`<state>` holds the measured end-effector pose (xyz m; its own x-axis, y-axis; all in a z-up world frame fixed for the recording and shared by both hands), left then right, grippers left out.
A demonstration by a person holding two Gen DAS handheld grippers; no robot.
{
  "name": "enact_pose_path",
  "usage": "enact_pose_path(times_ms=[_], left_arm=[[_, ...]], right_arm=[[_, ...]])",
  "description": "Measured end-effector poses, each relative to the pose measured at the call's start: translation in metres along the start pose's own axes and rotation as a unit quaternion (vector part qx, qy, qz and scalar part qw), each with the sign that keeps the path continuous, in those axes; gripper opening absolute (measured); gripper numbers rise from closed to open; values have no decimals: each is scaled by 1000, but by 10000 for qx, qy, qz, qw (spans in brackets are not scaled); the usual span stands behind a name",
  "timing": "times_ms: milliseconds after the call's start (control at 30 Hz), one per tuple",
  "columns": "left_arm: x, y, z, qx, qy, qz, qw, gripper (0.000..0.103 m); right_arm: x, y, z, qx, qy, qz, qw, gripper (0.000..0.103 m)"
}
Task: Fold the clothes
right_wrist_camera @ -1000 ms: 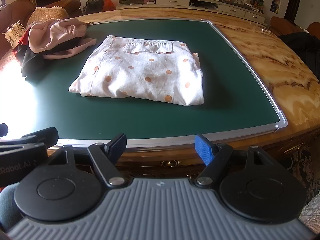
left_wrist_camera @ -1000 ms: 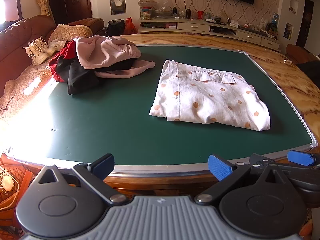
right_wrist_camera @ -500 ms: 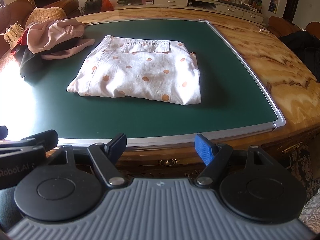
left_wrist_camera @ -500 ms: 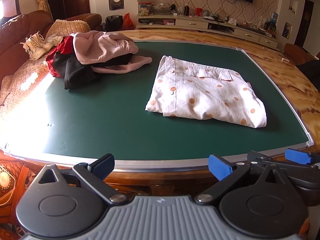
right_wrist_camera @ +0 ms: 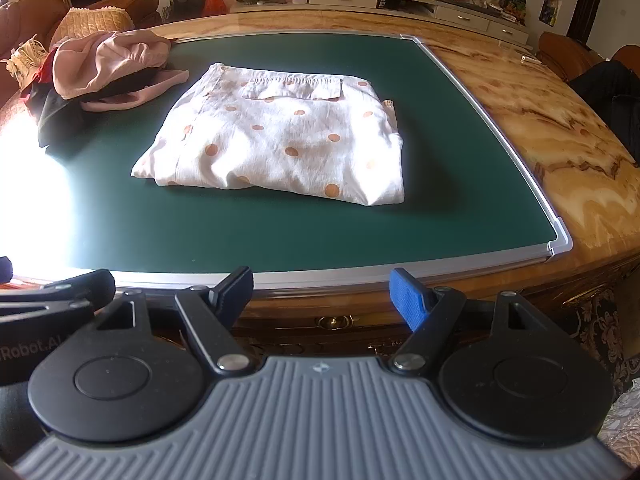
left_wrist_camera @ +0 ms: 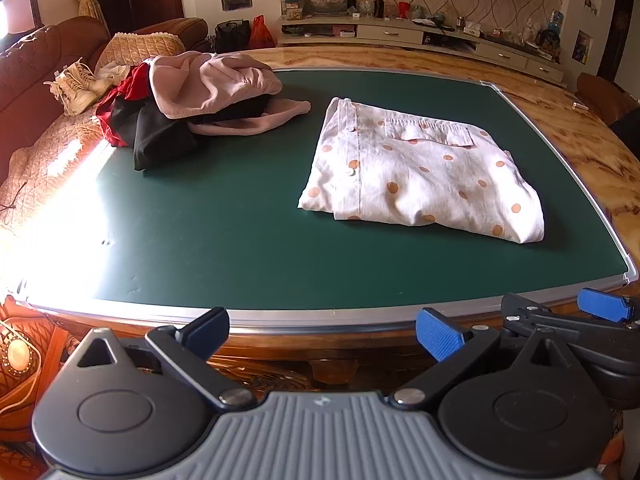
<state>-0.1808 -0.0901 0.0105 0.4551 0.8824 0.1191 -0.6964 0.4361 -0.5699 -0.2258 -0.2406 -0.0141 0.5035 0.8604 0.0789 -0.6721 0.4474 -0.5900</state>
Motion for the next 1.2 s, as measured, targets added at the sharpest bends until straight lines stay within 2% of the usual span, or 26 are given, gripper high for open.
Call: enact_pose_path(times_ms=[867,1200], left_arm=[[-3,-1,-1,-45,-85,-84,9999,102],[-2,0,-4,-29,132,-30,9999,98]], right_arm=[[-2,0,-3,65,-28,-63,10000,83],[-2,0,-6,89,-30,-80,9999,83]])
Point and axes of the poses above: each gripper's, at about its wrist camera, not at the fingertips, and z roughly against the way its jaws point, x to its left, y to its underside, the point moved 2 cm from there along -z, roughly the way its jaws point, and after that the axes turned 10 degrees about -z, right-handed, at the moved point
